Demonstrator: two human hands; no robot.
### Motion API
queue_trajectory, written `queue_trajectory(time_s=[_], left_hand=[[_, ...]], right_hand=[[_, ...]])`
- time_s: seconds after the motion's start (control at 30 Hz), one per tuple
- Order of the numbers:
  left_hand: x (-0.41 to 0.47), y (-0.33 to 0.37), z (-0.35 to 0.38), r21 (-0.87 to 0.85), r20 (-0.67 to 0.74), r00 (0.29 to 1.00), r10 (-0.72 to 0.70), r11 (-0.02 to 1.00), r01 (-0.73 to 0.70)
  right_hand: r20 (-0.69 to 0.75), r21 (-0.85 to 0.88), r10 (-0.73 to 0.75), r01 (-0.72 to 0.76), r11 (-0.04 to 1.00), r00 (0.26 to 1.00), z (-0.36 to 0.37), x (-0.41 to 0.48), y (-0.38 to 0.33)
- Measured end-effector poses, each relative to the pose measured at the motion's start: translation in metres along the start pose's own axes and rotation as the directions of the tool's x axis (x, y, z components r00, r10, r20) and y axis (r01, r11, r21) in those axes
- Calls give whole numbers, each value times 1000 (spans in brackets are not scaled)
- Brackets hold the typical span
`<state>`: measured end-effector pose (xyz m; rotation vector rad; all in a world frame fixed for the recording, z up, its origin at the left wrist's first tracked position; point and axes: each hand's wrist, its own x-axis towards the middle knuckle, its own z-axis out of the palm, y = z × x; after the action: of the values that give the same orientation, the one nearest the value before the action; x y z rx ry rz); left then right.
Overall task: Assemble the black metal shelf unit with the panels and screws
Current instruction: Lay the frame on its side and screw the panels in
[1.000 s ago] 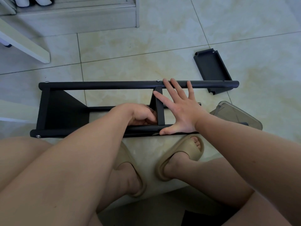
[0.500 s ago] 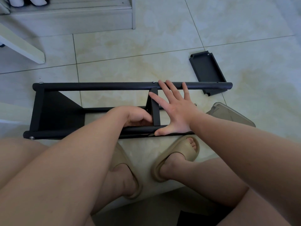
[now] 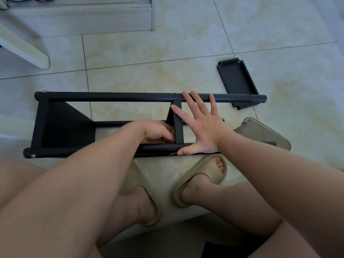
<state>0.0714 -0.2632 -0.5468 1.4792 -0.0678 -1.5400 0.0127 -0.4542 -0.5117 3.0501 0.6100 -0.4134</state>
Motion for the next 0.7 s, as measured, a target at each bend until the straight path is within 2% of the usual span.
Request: queue_trajectory(time_s=[0.57,0.7], left_hand=[[1,-2,1,10,-49,997,53,999,-52],[-1,-1,-2,-65,10,1000,4,998,-3]], right_hand=[[-4,-3,-12,12,1000,1000,-1,0,0],[-11,-1,-12,12,1000,1000,-1,0,1]])
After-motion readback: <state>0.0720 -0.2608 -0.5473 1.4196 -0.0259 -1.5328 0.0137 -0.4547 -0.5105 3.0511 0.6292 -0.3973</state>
